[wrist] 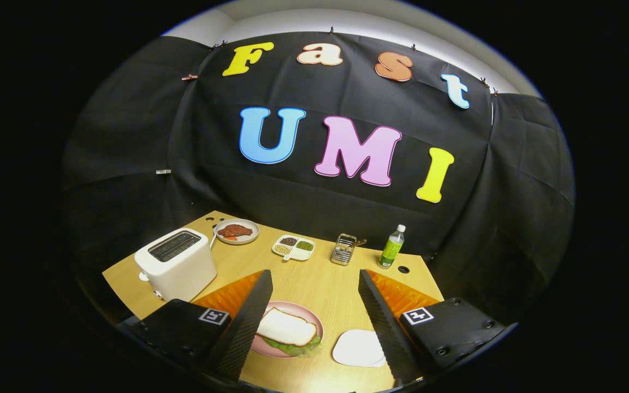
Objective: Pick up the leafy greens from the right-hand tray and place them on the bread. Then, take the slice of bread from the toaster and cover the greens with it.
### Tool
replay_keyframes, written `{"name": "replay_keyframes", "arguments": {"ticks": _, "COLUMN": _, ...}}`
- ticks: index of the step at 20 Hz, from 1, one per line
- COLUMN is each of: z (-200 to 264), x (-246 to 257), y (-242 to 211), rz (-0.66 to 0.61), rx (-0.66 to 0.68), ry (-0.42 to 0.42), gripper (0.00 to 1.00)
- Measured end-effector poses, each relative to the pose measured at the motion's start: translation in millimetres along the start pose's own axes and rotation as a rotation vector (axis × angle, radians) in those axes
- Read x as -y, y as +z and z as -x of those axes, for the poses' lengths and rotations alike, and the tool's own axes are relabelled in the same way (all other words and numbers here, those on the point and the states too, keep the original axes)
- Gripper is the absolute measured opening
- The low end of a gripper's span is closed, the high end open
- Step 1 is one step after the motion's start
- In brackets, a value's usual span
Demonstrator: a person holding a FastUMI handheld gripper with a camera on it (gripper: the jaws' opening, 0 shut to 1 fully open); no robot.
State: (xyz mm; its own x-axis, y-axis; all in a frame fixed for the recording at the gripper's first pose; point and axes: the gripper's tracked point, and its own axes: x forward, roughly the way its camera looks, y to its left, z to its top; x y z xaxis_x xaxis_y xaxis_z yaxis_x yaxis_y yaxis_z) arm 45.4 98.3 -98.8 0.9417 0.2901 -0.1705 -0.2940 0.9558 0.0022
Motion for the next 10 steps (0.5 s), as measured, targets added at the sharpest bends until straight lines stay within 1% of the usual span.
{"name": "replay_keyframes", "arguments": {"ticks": 10, "z": 1.6, "x": -5.8, "y": 0.7, "rz": 0.002, "rx": -0.007, "ry": 0.010, "gripper": 0.99}}
